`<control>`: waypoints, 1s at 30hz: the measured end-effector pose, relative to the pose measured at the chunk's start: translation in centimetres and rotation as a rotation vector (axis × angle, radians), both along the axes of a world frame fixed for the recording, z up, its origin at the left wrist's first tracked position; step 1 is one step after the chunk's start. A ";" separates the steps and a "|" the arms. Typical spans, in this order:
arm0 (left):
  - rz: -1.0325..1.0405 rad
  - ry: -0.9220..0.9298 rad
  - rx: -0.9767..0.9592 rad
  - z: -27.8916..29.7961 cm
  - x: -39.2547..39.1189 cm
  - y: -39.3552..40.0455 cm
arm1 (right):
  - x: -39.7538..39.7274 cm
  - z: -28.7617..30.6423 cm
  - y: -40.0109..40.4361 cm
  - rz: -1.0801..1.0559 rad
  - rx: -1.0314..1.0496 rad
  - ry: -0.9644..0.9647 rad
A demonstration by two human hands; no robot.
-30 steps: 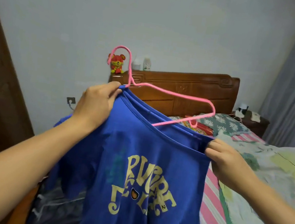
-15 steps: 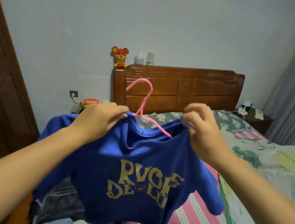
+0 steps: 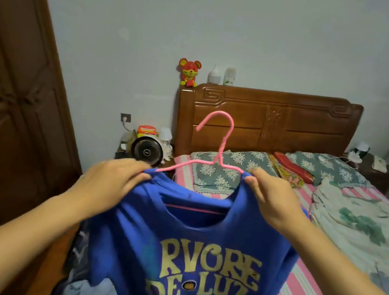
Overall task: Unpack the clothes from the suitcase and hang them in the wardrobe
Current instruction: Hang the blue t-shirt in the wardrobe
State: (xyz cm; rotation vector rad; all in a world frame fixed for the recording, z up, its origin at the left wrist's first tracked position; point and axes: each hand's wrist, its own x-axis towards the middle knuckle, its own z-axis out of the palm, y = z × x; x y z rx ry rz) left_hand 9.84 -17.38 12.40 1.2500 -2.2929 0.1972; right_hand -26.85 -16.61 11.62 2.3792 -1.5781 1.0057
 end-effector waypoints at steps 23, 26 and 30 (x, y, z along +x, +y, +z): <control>0.218 -0.004 -0.015 -1.6 14.7 -1.4 | 13.5 -5.9 -10.9 0.229 0.114 0.130; 0.357 -0.031 -0.054 -1.9 17.2 -0.2 | 15.8 -5.6 -11.8 0.349 -0.164 0.120; 0.782 -0.032 -0.099 -2.5 20.4 1.8 | 20.7 -5.7 -10.7 0.785 -0.022 0.254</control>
